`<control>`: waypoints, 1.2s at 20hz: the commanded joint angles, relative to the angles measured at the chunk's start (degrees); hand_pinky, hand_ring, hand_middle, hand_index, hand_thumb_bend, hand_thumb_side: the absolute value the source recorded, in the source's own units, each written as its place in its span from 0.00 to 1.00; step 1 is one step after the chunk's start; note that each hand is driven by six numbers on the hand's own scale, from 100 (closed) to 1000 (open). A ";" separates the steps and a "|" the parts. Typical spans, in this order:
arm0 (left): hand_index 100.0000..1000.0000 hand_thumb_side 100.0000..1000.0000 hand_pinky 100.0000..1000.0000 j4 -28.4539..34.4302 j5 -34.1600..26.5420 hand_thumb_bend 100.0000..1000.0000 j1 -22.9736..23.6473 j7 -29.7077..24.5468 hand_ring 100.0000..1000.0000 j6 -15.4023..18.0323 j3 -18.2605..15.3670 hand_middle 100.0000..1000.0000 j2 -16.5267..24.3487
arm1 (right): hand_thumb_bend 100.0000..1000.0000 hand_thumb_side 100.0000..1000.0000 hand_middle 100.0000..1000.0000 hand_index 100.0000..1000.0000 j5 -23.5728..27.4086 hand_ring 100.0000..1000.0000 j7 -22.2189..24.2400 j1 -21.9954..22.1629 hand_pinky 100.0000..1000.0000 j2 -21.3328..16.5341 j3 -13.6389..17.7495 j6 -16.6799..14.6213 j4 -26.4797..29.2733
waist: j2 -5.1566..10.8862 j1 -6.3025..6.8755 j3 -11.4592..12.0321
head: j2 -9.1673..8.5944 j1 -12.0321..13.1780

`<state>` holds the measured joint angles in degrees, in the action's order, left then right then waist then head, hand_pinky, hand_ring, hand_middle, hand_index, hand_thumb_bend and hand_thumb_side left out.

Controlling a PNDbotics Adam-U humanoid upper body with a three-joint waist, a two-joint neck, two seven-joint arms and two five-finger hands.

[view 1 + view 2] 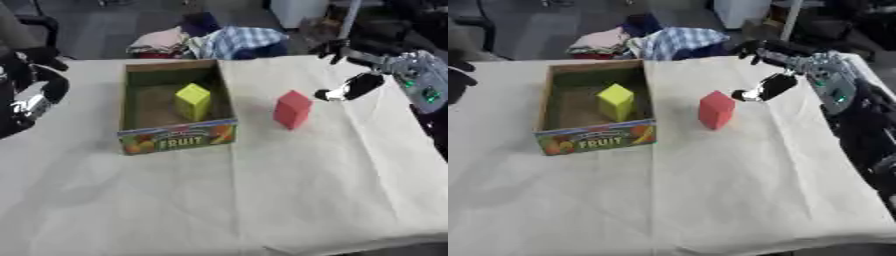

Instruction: Pick up objects on the table and place them in the box.

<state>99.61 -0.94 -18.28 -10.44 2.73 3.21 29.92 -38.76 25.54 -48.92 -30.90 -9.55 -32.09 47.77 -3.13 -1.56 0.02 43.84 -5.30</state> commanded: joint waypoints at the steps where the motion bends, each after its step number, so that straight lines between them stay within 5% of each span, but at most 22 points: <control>1: 0.82 0.55 0.79 2.25 -0.53 0.41 0.23 0.79 0.60 -0.61 -1.49 0.62 0.37 | 0.42 0.28 0.91 0.97 -5.17 0.89 -0.74 -2.21 0.75 0.46 1.27 -1.64 -3.03 | 0.80 0.01 0.22 | 0.28 -0.39; 12: 0.82 0.57 0.79 2.67 -0.76 0.40 0.87 0.57 0.60 -0.99 -1.53 0.61 -1.05 | 0.39 0.25 0.91 0.96 -16.58 0.90 -4.33 -4.84 0.76 6.55 5.04 -0.92 -11.78 | 0.59 0.12 1.65 | 0.28 -1.24; 24: 0.82 0.58 0.79 2.14 -0.52 0.39 1.43 0.15 0.59 -1.00 -1.30 0.61 -1.57 | 0.35 0.28 0.83 0.92 -22.49 0.83 -8.07 -5.09 0.73 8.15 6.67 0.24 -14.59 | 0.43 0.18 2.35 | 0.28 -1.41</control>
<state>101.16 -1.33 -16.39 -10.20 1.71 2.23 27.66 -60.48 18.02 -52.66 -21.87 -3.35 -31.90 32.88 -3.27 -1.53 2.33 43.84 -6.66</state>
